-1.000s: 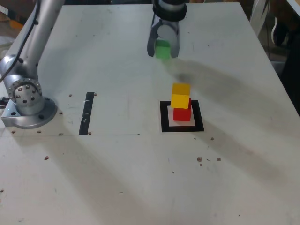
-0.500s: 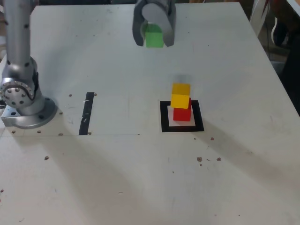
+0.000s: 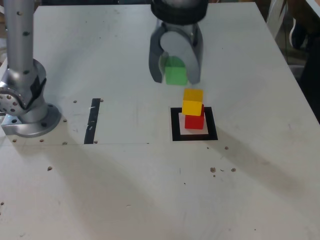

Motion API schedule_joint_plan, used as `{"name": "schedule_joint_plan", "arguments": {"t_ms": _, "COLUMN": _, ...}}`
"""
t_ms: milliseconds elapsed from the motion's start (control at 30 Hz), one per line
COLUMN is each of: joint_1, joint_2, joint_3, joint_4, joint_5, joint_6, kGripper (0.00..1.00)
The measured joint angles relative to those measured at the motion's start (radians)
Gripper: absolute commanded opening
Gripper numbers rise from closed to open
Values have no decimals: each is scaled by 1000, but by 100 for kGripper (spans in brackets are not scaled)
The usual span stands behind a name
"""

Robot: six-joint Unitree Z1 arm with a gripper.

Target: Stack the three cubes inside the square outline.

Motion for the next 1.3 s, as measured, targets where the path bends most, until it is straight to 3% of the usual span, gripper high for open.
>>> {"name": "schedule_joint_plan", "arguments": {"t_ms": 633, "joint_1": -20, "joint_2": 93, "joint_3": -35, "joint_4": -56, "joint_5": 30, "joint_6": -14, "kGripper": 16}}
{"name": "schedule_joint_plan", "arguments": {"t_ms": 1300, "joint_1": 15, "joint_2": 106, "joint_3": 10, "joint_4": -94, "joint_5": 46, "joint_6": -11, "kGripper": 22}}
